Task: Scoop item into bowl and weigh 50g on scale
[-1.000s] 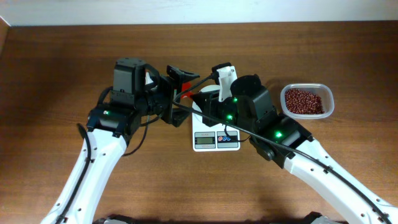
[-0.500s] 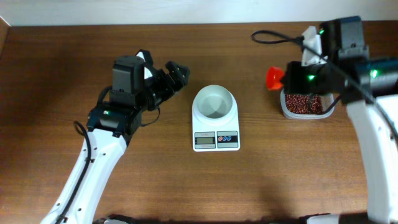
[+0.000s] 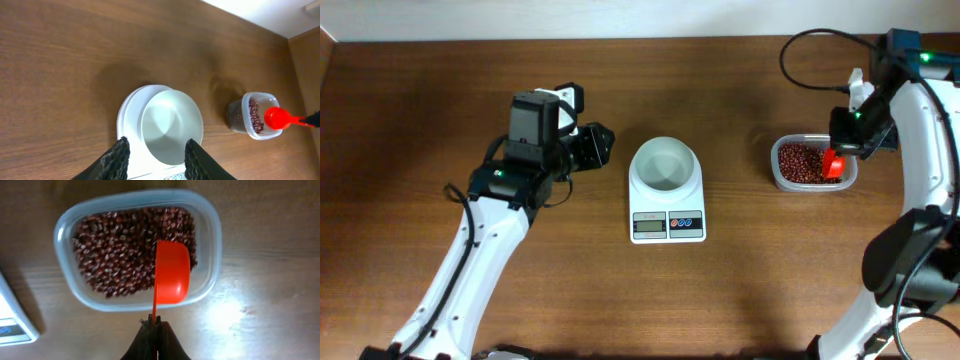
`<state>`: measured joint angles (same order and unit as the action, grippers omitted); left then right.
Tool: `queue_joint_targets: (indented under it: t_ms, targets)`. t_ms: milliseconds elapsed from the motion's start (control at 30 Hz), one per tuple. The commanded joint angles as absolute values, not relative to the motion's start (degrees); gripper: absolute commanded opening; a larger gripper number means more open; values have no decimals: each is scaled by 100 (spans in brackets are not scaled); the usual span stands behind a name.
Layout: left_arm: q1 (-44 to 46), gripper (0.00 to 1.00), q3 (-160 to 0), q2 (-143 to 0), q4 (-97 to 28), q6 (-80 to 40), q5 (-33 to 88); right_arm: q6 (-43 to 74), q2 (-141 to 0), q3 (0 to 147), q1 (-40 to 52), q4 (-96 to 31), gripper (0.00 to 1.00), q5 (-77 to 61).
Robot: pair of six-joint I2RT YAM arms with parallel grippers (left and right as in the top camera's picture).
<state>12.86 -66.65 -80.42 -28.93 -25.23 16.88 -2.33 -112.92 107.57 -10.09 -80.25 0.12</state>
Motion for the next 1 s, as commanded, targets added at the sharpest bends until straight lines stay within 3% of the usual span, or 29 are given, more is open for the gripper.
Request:
queue_joint_targets:
  t_ms: [0, 267, 400, 533, 967]
  targets:
    - [1297, 37, -6740, -8128, -2877, -2362, 1669, -436, -11539, 10801, -1026, -7894, 4, 198]
    - [1299, 39, -6740, -8132, -2877, -2342, 1669, -819, -11924, 10790, -1026, -7802, 5, -126]
    - [1299, 40, -6740, -8132, -2877, -2342, 1669, -812, -11937, 10790, -1020, -7767, 30, -128]
    - [1299, 41, -6740, -8132, -2880, -2342, 1669, -676, -11937, 10790, -1020, -7824, 37, -123]
    - [1299, 41, -6740, -8132, -2880, -2342, 1669, -530, -11937, 10790, -1015, -7950, 39, -126]
